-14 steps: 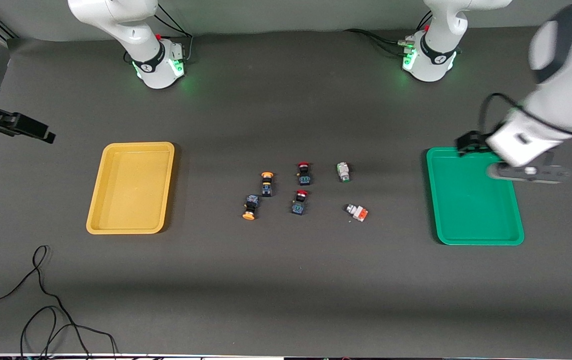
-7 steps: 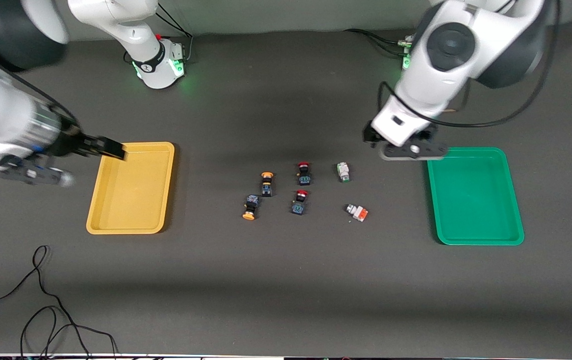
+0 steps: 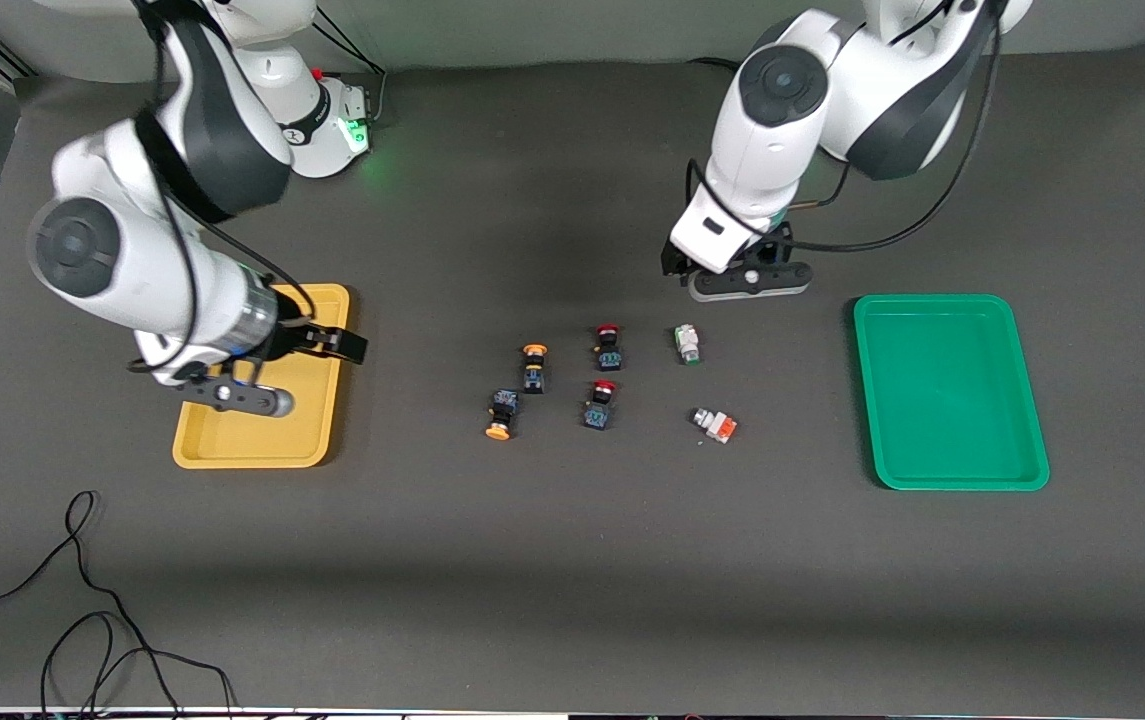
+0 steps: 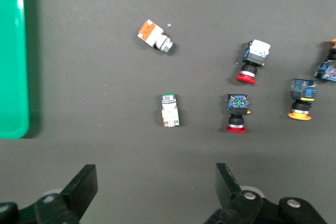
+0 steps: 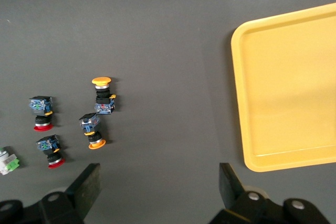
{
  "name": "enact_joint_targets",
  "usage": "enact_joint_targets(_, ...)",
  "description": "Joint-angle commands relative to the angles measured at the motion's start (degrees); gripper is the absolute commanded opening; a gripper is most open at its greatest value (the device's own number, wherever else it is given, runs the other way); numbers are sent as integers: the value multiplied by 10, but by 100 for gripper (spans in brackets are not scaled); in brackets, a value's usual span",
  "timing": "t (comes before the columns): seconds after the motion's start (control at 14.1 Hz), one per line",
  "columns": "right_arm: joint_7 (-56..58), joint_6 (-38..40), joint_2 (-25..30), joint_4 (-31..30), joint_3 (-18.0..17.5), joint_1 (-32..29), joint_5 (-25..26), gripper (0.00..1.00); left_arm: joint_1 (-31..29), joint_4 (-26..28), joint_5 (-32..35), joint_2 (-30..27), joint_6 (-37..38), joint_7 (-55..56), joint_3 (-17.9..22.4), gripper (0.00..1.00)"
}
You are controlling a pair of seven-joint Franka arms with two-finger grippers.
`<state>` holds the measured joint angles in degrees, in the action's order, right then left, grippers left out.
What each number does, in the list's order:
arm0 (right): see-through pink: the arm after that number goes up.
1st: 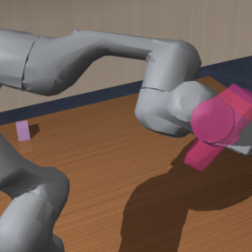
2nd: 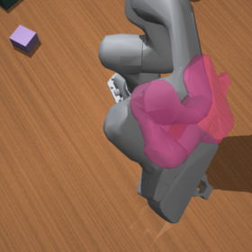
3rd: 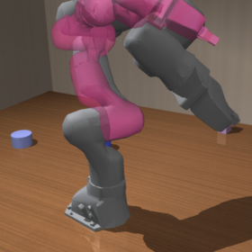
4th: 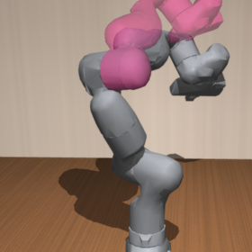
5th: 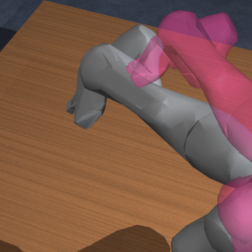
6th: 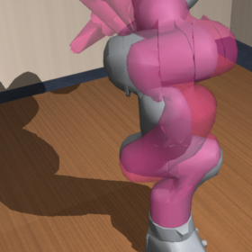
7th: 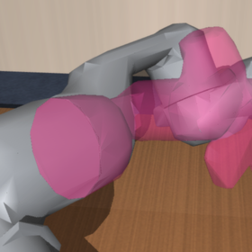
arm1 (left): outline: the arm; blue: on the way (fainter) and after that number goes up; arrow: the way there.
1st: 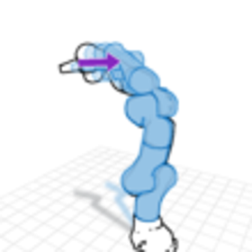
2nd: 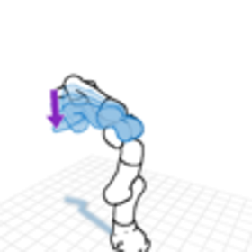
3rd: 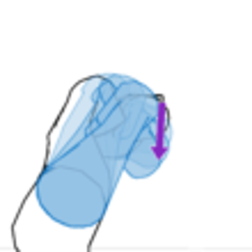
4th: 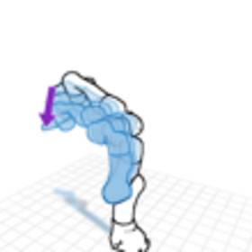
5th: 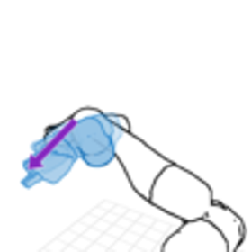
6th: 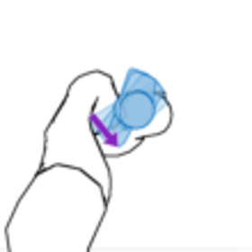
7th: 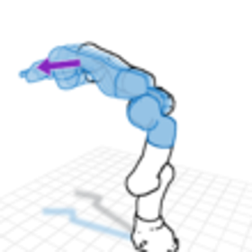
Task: Place green and yellow buttons in trays
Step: 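Grasp green and yellow buttons with the left and right grippers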
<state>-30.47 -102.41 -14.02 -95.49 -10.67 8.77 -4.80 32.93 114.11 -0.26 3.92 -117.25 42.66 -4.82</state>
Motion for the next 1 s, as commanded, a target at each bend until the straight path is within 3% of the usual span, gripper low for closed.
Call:
enact_joint_targets(0.0, -27, -36, -36, -2, -7, 19, -2, 99, 13, 72, -5, 21, -102, 15, 9, 100)
enact_joint_targets(0.43, -59, -128, -121, 6, -2, 61, 1, 99, 17, 81, -4, 168, -248, 24, 10, 100)
enact_joint_targets(0.85, -64, -176, -203, 28, -1, 92, 17, 99, 21, 81, -3, 210, -267, 31, 10, 100)
enact_joint_targets(0.93, -64, -183, -210, 29, 6, 100, 17, 99, 21, 80, -3, 211, -268, 31, 10, 93)
